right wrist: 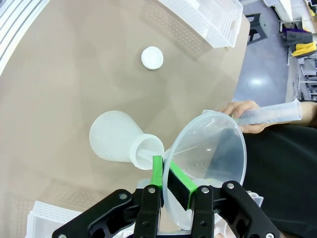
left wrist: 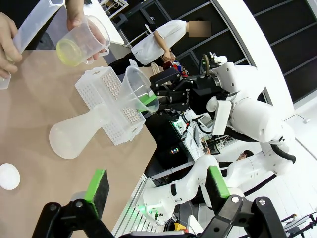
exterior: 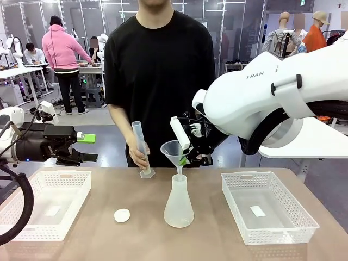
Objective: Prepare the solutions needed for the experiment.
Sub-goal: Pick up the Plastic Funnel and insert it into the Big flask, then once the solution is in the Big flask , pick up the Plastic Funnel and place it back into the right Organizing basket.
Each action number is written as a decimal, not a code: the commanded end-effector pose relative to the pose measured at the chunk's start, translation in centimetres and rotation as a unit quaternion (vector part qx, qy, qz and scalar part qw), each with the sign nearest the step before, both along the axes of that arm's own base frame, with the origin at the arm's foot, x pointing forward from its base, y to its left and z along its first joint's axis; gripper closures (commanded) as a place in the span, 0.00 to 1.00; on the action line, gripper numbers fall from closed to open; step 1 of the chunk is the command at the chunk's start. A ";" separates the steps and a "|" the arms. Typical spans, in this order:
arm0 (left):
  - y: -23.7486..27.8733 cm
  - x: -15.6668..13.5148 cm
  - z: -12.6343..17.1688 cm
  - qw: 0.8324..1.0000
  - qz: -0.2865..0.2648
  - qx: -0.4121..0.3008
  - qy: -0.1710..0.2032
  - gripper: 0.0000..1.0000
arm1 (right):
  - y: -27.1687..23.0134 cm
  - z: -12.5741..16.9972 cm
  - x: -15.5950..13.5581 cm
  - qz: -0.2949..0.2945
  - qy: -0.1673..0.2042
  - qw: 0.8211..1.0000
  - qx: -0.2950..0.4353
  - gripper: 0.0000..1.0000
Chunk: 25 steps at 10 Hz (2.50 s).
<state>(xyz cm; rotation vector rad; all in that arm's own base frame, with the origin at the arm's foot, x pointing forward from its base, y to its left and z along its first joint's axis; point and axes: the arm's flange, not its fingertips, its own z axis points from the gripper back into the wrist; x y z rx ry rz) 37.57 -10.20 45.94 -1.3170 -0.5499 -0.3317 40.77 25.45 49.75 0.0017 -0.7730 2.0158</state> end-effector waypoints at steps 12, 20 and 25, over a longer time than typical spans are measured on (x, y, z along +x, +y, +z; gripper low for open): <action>-0.1 -0.2 0.2 1.000 -0.005 0.003 0.004 0.00 | 0.1 -1.0 0.0 -0.001 0.014 1.000 -0.002 0.70; -0.1 -0.2 0.2 1.000 -0.005 0.003 0.004 0.00 | 0.1 -1.0 0.0 -0.001 0.014 1.000 -0.002 0.70; -0.1 -0.2 0.2 1.000 -0.005 0.003 0.004 0.00 | -0.2 1.8 -2.5 -0.011 -0.017 1.000 -0.023 0.69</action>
